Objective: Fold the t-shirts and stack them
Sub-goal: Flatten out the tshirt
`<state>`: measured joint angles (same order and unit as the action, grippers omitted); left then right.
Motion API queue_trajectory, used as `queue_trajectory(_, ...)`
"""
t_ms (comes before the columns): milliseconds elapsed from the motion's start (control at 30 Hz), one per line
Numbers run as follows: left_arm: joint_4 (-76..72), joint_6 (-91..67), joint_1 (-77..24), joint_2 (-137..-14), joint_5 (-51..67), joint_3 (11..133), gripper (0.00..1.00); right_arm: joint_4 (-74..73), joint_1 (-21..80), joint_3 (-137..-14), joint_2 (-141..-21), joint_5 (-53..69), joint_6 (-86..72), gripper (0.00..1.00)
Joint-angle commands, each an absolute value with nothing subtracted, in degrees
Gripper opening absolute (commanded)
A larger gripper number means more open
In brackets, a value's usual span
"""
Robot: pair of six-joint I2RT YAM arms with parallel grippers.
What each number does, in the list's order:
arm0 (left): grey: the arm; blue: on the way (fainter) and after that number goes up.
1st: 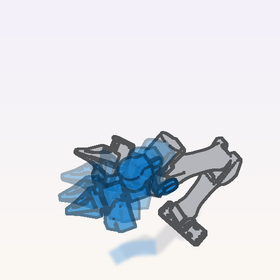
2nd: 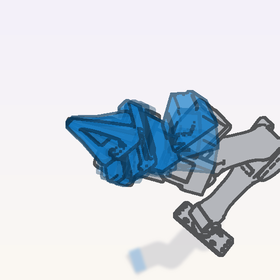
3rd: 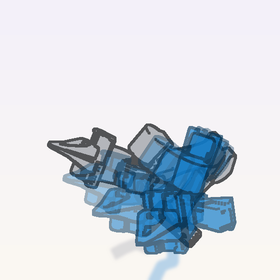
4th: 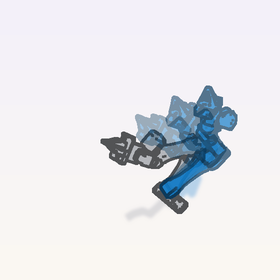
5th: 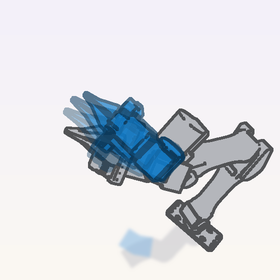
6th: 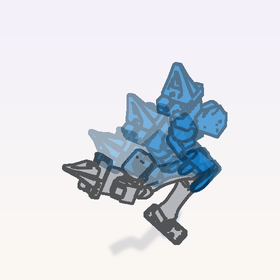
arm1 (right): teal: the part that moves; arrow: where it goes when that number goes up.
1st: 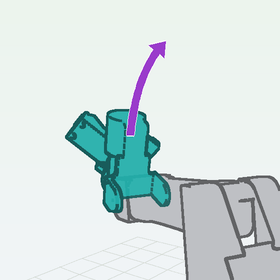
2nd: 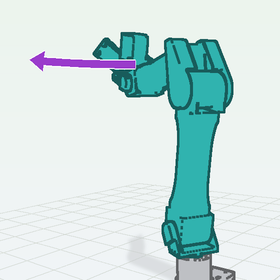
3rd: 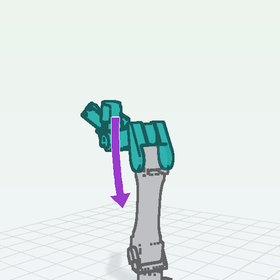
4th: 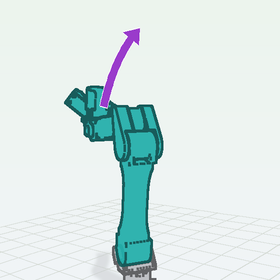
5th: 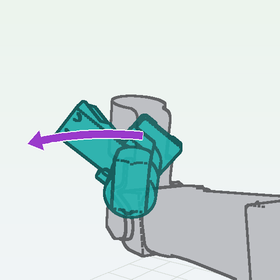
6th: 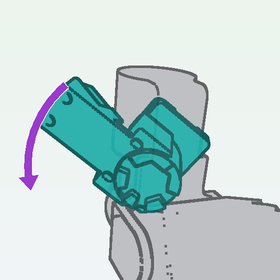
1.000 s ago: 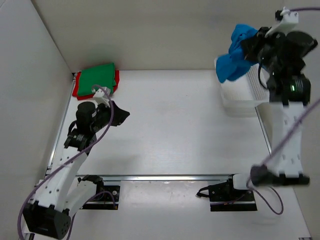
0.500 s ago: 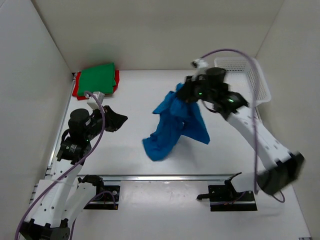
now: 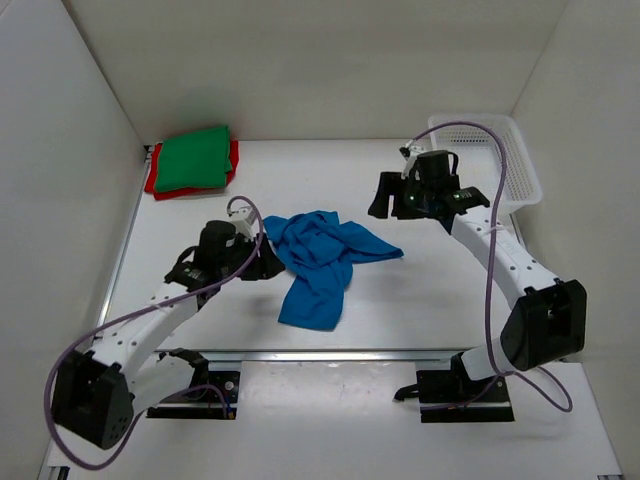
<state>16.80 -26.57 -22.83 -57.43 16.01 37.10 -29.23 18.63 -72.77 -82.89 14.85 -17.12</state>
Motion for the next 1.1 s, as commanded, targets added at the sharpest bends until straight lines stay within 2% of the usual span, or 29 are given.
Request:
queue_trajectory(0, 11.26, -27.25, -23.12, -62.73, 11.61, 36.12, 0.6, -26.72, 17.67, -67.69, -85.33, 15.2, -13.89, 0.65)
queue_trajectory(167, 12.65, -26.28, -23.37, -71.69, 9.49, 37.09, 0.69, -23.74, 16.17, -66.44, -91.4, 13.89, -7.75, 0.65)
queue_trajectory(367, 13.36, -27.33, -27.59, -78.83, 9.75, 36.57, 0.68, -25.4, 17.22, -68.38, -102.38, 9.42, -1.77, 0.65)
queue_trajectory(600, 16.17, -27.86, -31.64, -82.69, 8.96, 37.17, 0.66, -28.91, 19.25, -71.01, -108.63, 1.33, -1.5, 0.66)
queue_trajectory(667, 17.05, -27.95, -33.65, -84.28, 9.31, 38.14, 0.66, -30.49, 20.39, -71.98, -109.86, 0.62, -1.23, 0.61)
queue_trajectory(700, 17.49, -27.86, -34.79, -85.68, 8.71, 38.93, 0.66, -31.19, 20.74, -72.16, -109.69, 0.62, -0.97, 0.54)
queue_trajectory(733, 18.19, -27.86, -35.76, -87.26, 8.96, 39.37, 0.65, -32.16, 21.0, -71.98, -109.34, 0.35, -1.23, 0.34)
queue_trajectory(767, 18.45, -27.95, -36.73, -88.84, 9.14, 39.81, 0.61, -32.78, 21.27, -71.72, -109.07, 0.26, -1.14, 0.08)
queue_trajectory(800, 19.07, -28.04, -37.17, -89.38, 9.31, 40.08, 0.56, -33.13, 21.97, -71.54, -108.2, 0.79, -1.58, 0.0)
queue_trajectory(833, 19.25, -28.21, -37.61, -90.69, 9.75, 40.34, 0.45, -33.13, 21.71, -70.85, -107.5, 1.84, -2.28, 0.0)
queue_trajectory(867, 19.16, -28.39, -37.79, -91.49, 10.71, 40.25, 0.29, -33.13, 21.88, -69.8, -106.1, 3.24, -2.72, 0.0)
queue_trajectory(900, 18.81, -28.13, -37.71, -91.93, 11.07, 39.99, 0.05, -33.22, 21.88, -68.05, -104.34, 3.77, -3.07, 0.0)
queue_trajectory(933, 18.98, -28.39, -37.53, -92.02, 10.99, 39.99, 0.0, -32.61, 21.8, -67.42, -102.24, 5.26, -4.64, 0.0)
queue_trajectory(1067, 22.31, -26.29, -35.78, -88.7, 9.67, 41.39, 0.0, -31.38, 20.05, -64.7, -93.11, 11.75, -7.46, 0.0)
